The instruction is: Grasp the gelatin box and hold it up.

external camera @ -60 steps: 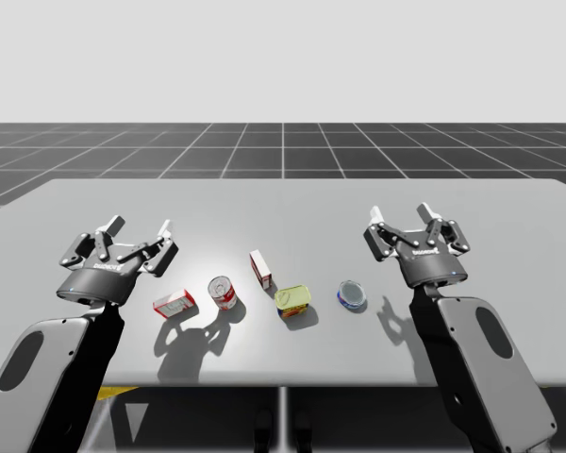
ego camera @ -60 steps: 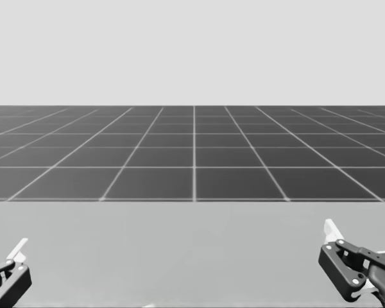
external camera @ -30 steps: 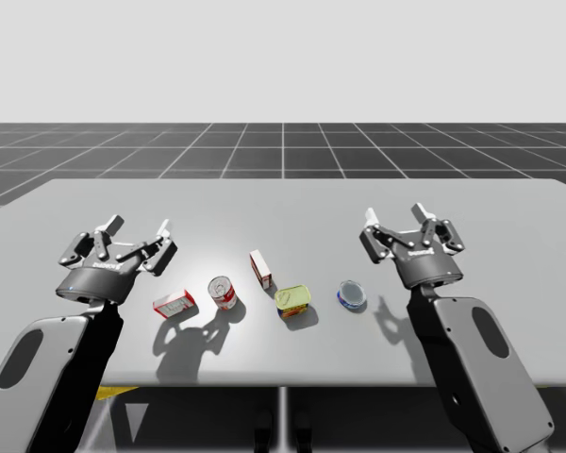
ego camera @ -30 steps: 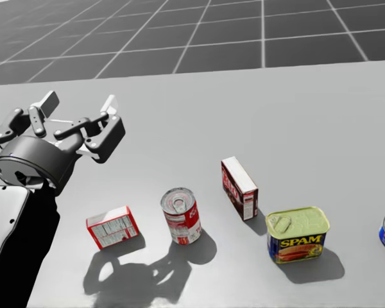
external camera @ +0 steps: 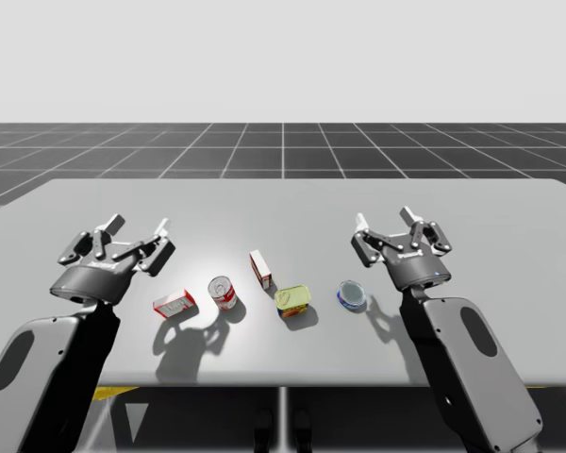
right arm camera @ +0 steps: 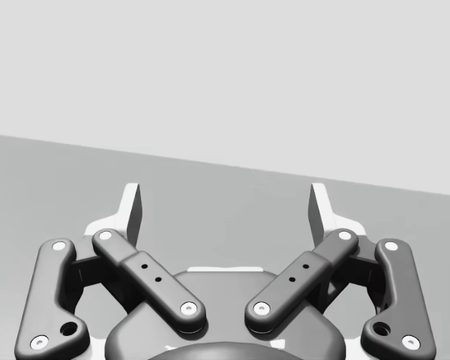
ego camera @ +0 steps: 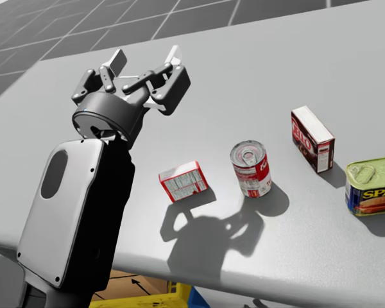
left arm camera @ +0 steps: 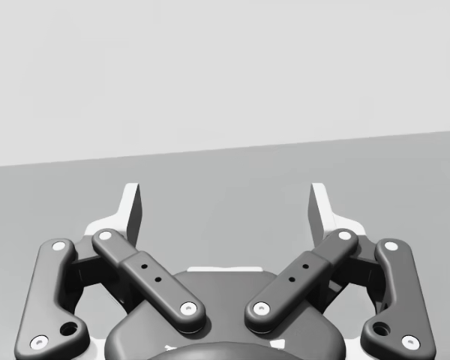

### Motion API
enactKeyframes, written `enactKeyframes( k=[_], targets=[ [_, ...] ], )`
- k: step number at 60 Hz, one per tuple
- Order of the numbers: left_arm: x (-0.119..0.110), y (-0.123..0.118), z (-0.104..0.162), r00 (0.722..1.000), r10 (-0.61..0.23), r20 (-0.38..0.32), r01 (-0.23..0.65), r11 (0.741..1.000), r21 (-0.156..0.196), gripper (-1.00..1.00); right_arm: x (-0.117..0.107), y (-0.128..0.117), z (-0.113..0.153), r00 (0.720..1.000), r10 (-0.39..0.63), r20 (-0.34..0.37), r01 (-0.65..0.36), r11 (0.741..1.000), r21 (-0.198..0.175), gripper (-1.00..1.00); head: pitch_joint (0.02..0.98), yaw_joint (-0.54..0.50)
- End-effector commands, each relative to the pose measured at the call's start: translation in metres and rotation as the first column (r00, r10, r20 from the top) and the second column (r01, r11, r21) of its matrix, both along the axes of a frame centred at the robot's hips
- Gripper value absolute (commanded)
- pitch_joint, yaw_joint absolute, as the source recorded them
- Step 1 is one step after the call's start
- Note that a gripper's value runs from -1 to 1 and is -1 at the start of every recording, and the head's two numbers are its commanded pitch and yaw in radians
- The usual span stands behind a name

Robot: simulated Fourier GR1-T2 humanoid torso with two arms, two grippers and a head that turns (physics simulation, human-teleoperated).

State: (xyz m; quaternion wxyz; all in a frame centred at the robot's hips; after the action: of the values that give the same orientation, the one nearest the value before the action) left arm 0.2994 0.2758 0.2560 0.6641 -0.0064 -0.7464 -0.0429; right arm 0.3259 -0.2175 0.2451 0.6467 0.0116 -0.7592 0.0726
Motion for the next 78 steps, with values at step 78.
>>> enactKeyframes(
  k=[78],
  targets=[
    [-0.103,0.098,-0.078,0.766,-0.502,-0.401,0.538,0.842,-0.028,-1.0,0.0,-0.01,0.0,0.999,-0.045,-0.006,0.046,0.999,0.018,-1.0,0.825,0.46]
  ],
)
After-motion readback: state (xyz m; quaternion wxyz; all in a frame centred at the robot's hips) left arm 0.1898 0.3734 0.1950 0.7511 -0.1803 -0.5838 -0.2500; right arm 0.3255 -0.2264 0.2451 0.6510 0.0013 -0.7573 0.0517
